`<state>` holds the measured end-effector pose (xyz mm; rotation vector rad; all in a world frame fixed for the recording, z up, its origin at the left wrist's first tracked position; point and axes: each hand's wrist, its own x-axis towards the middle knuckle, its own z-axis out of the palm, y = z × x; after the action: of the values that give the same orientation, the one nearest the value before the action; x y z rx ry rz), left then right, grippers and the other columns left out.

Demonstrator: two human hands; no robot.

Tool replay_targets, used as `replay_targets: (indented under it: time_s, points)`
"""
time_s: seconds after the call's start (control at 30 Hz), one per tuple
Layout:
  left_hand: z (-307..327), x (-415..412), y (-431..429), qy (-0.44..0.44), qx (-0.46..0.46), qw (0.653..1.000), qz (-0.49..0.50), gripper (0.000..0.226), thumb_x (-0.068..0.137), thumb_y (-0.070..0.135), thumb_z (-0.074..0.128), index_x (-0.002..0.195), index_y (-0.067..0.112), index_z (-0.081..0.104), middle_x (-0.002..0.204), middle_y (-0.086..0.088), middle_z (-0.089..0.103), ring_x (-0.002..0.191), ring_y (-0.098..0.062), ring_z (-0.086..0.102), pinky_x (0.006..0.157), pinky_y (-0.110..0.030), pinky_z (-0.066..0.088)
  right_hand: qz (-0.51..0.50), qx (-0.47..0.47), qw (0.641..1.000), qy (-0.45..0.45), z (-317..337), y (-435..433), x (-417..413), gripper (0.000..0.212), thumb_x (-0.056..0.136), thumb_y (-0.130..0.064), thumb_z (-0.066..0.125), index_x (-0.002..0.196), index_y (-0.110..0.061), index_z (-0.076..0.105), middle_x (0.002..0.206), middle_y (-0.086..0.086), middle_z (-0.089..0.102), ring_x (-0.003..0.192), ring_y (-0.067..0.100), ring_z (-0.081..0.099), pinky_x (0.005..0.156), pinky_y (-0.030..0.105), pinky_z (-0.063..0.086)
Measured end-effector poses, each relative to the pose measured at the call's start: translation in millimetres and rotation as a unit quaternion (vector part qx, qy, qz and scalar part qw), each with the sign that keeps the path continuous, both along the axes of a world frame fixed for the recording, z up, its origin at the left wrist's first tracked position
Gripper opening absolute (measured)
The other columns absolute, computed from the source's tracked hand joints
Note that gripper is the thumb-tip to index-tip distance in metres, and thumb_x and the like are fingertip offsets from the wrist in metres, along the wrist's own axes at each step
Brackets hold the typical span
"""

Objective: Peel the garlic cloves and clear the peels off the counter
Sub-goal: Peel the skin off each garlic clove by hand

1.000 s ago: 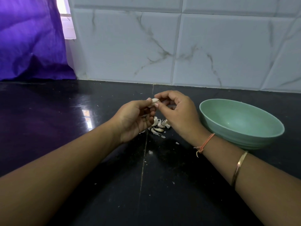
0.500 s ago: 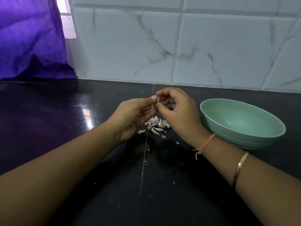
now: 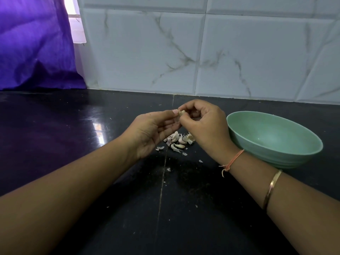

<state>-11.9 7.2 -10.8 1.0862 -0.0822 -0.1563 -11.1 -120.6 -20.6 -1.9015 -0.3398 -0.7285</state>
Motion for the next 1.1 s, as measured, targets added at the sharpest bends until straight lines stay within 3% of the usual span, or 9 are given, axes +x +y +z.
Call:
replay_targets:
  time_s: [0.07, 0.23, 0.4, 0.53, 0.77, 0.87, 1.0, 1.1]
  points:
    - [0.6, -0.3, 0.2, 0.005, -0.013, 1.000, 0.000, 0.007, 0.084, 0.003, 0.060, 0.085, -0.002, 0.064, 0.075, -0.009, 0.070, 0.068, -0.011, 0.069, 0.066, -0.019, 0.056, 0.015, 0.019, 1.000, 0.012, 0.6, -0.6, -0.1, 0.006, 0.080, -0.009, 0.065, 0.080, -0.014, 0.070, 0.068, -0.002, 0.067, 0.062, 0.008, 0.062, 0.062, 0.021, 0.052]
    - [0.5, 1.6, 2.7, 0.025, -0.041, 0.999, 0.009, 0.006, 0.084, 0.003, 0.059, 0.083, -0.003, 0.062, 0.073, -0.013, 0.069, 0.073, -0.019, 0.069, 0.073, -0.024, 0.057, 0.068, 0.088, 0.992, 0.055, 0.7, -4.0, 1.9, 0.016, 0.081, -0.004, 0.063, 0.076, -0.018, 0.067, 0.077, 0.006, 0.070, 0.072, 0.021, 0.067, 0.077, 0.040, 0.057]
    - [0.3, 2.8, 5.6, 0.037, -0.048, 0.998, 0.013, 0.008, 0.086, 0.004, 0.058, 0.082, -0.002, 0.061, 0.072, -0.014, 0.069, 0.071, -0.019, 0.069, 0.072, -0.025, 0.057, 0.111, 0.145, 0.979, 0.091, 3.6, -4.5, -1.0, 0.016, 0.082, 0.004, 0.061, 0.076, -0.011, 0.062, 0.078, 0.014, 0.067, 0.068, 0.020, 0.064, 0.074, 0.034, 0.056]
    - [1.3, 1.6, 4.3, 0.041, -0.059, 0.997, 0.028, 0.006, 0.088, 0.003, 0.055, 0.086, -0.002, 0.059, 0.069, -0.016, 0.069, 0.065, -0.019, 0.070, 0.068, -0.024, 0.058, 0.068, 0.099, 0.991, 0.058, 2.1, -2.7, -0.5, 0.020, 0.080, 0.001, 0.062, 0.075, -0.018, 0.060, 0.076, 0.016, 0.066, 0.069, 0.034, 0.063, 0.073, 0.042, 0.055]
    - [1.8, 1.7, 3.6, 0.046, -0.038, 0.997, 0.058, 0.008, 0.090, 0.002, 0.054, 0.088, -0.003, 0.059, 0.066, -0.015, 0.068, 0.063, -0.018, 0.068, 0.063, -0.021, 0.057, 0.049, 0.056, 0.997, 0.037, 1.8, 1.0, -3.4, 0.020, 0.081, 0.000, 0.060, 0.081, -0.019, 0.064, 0.071, -0.003, 0.061, 0.067, 0.014, 0.060, 0.065, 0.023, 0.051]
    - [0.7, 2.9, 2.9, 0.046, -0.034, 0.996, 0.075, 0.009, 0.090, 0.003, 0.054, 0.086, -0.003, 0.059, 0.068, -0.015, 0.068, 0.065, -0.018, 0.068, 0.064, -0.021, 0.058, 0.046, 0.048, 0.997, 0.044, 1.4, 0.6, -3.9, 0.019, 0.081, -0.001, 0.060, 0.078, -0.020, 0.065, 0.067, 0.000, 0.062, 0.062, 0.016, 0.059, 0.061, 0.024, 0.049]
    - [-0.3, 5.0, 4.0, 0.043, -0.040, 0.994, 0.095, 0.008, 0.091, 0.003, 0.053, 0.087, -0.003, 0.057, 0.077, -0.017, 0.067, 0.059, -0.015, 0.068, 0.062, -0.020, 0.057, 0.044, 0.048, 0.997, 0.050, 0.6, 0.4, -2.4, 0.023, 0.080, -0.001, 0.061, 0.072, -0.022, 0.063, 0.072, 0.016, 0.067, 0.068, 0.033, 0.063, 0.061, 0.032, 0.052]
    - [-0.9, 6.7, 5.0, 0.038, -0.037, 0.992, 0.111, 0.009, 0.091, 0.003, 0.053, 0.086, -0.003, 0.057, 0.081, -0.017, 0.064, 0.058, -0.014, 0.067, 0.060, -0.020, 0.057, 0.035, 0.022, 0.997, 0.071, -0.9, -0.1, -1.1, 0.021, 0.078, -0.001, 0.060, 0.069, -0.019, 0.064, 0.074, 0.009, 0.064, 0.065, 0.023, 0.062, 0.059, 0.027, 0.049]
